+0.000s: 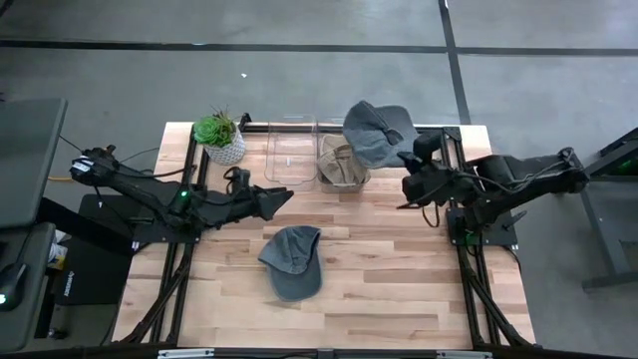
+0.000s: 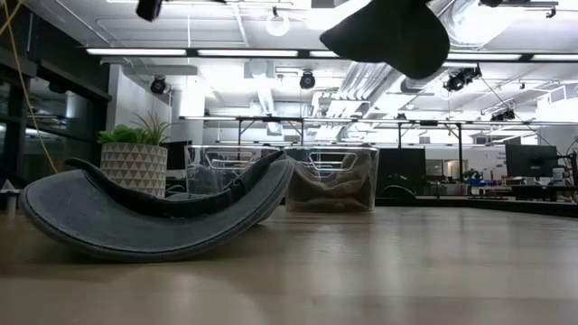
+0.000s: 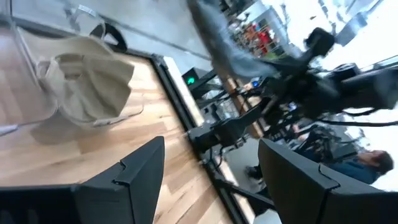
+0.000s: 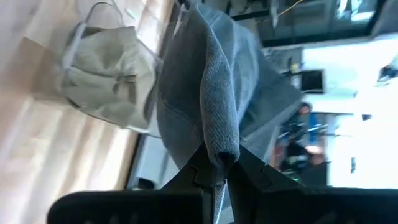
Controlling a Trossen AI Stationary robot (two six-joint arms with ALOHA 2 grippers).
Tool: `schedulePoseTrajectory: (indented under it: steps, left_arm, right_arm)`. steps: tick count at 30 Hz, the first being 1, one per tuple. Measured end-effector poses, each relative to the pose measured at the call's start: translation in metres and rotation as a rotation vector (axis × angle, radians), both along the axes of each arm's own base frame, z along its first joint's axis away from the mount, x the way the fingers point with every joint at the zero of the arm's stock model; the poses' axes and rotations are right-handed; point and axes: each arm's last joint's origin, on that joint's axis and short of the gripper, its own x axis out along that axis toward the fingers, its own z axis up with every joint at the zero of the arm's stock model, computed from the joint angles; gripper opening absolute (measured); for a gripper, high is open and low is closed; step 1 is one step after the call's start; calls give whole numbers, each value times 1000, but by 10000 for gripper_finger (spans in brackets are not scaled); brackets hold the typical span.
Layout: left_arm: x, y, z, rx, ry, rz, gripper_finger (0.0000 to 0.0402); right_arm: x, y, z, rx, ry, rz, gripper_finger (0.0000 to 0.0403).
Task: Pick & Place hat
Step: Put the top gray cap into the left transparent bin
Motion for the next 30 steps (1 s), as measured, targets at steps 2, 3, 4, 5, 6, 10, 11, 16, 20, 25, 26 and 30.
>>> schedulePoseTrajectory:
  steps: [2,3,4,5,6,10,11,16,20,25,26,30]
  left_arm:
    - [8,1,-3,-11,-4,-17,241]
    - [12,2,-4,-17,-12,-19,241]
    - [15,3,-6,-23,-12,-15,241]
    - [19,4,-7,-28,-19,-13,241]
    - [22,4,-8,-37,-29,-18,241]
    - [28,6,-8,-55,-60,-9,241]
    - [30,7,-9,-63,-64,-5,241]
    - [39,13,-10,-182,-149,32,241]
    - [41,21,-10,-279,-201,58,241]
    - [51,35,-16,-359,-253,131,241]
    - [51,38,-15,-366,-275,141,241]
    - [52,52,-10,-397,-327,161,247]
  right_arm:
    - [2,4,1,-53,14,20,13]
    - [2,7,2,-77,23,34,13]
    - [3,10,2,-99,33,48,13]
    - [3,12,2,-118,38,59,13]
    - [4,14,3,-138,43,68,13]
    - [4,23,3,-215,97,124,13]
    - [3,25,3,-231,109,140,13]
    - [1,32,3,-269,143,200,13]
    - [0,38,3,-280,152,245,13]
    - [0,45,5,-259,113,294,13]
    - [1,47,5,-256,108,304,13]
    - [1,49,7,-240,81,319,13]
